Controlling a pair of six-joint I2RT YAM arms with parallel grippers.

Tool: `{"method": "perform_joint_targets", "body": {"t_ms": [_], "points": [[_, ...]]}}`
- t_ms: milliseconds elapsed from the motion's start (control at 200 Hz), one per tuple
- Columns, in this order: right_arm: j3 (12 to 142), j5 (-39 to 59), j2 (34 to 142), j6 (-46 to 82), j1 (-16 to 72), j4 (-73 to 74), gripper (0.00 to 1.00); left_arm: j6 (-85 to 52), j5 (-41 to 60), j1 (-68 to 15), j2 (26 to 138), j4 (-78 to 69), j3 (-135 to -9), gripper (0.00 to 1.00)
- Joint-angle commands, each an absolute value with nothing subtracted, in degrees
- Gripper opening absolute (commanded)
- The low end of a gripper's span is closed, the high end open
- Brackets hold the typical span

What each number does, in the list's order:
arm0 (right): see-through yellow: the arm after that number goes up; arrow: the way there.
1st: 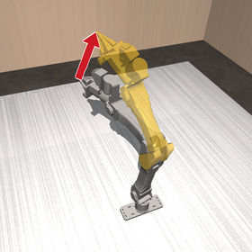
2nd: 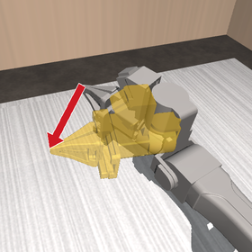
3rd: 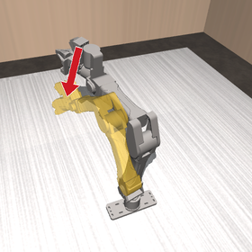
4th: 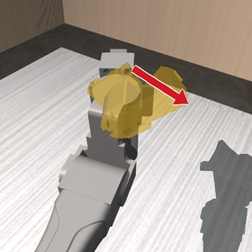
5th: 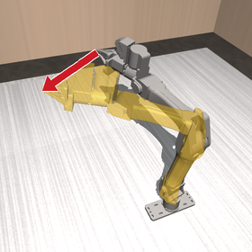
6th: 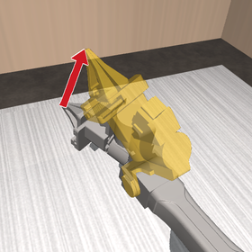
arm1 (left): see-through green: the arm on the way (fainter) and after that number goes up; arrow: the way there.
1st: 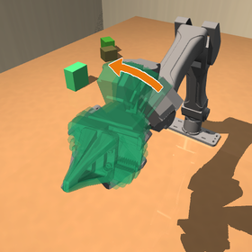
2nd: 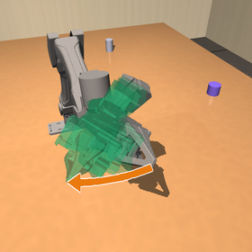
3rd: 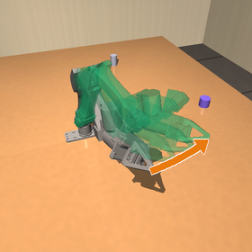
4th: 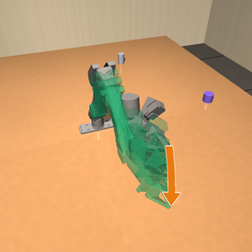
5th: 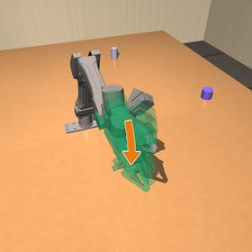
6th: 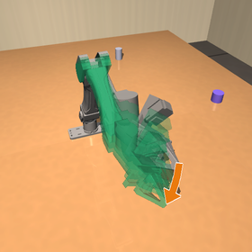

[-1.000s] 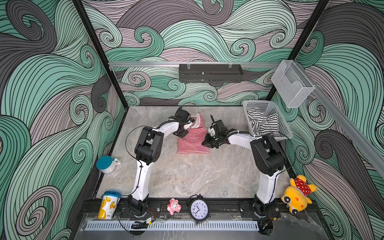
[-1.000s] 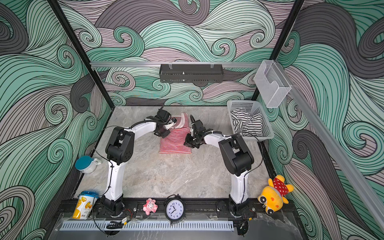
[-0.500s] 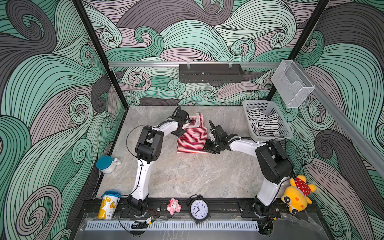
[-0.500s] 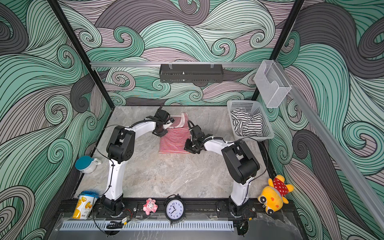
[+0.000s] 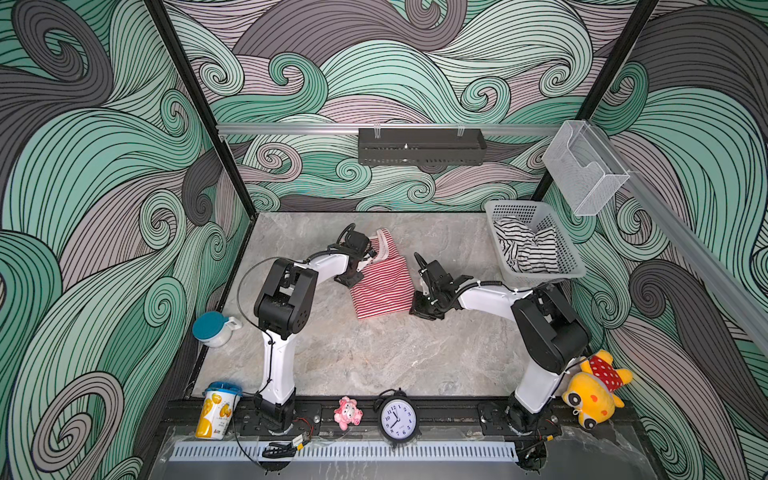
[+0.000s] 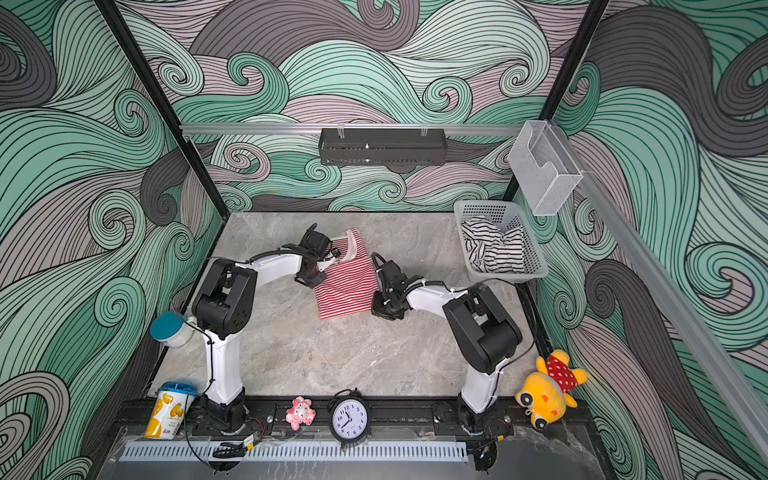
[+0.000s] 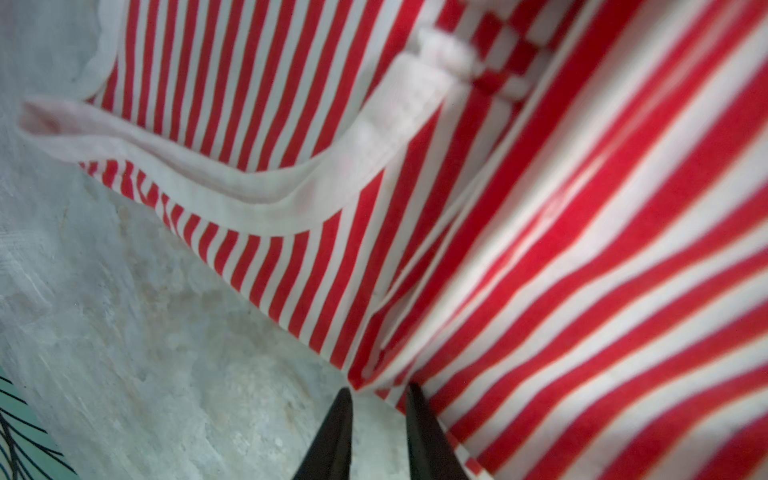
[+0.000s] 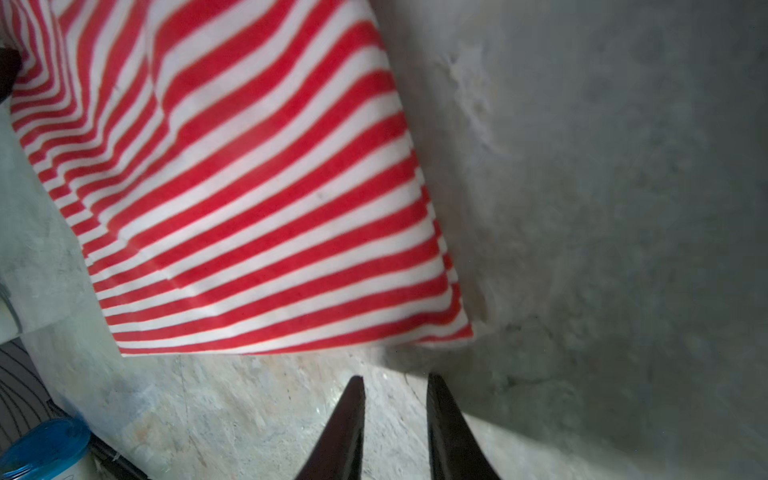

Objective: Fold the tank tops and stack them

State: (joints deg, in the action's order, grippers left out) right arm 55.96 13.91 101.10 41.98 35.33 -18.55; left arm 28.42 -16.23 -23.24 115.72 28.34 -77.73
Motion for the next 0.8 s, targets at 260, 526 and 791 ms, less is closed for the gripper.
{"method": "perform_joint_targets", "body": {"t_ms": [260,526,791], "points": [[46.39,14.67,87.68,45.74,36.90,-15.98,0.50,22.93,-13.61,-25.09,100.04,30.26,-65.39,0.31],[43.92,17.60,91.73,52.68,32.70,-3.88,0.53,21.59,-14.19,-32.37,91.41,28.31,-58.27,0.38],[41.37,16.17,97.10,58.88,29.47,4.50,0.49,21.78,-11.68,-37.72,89.47,26.34,-53.89,0.40]]}}
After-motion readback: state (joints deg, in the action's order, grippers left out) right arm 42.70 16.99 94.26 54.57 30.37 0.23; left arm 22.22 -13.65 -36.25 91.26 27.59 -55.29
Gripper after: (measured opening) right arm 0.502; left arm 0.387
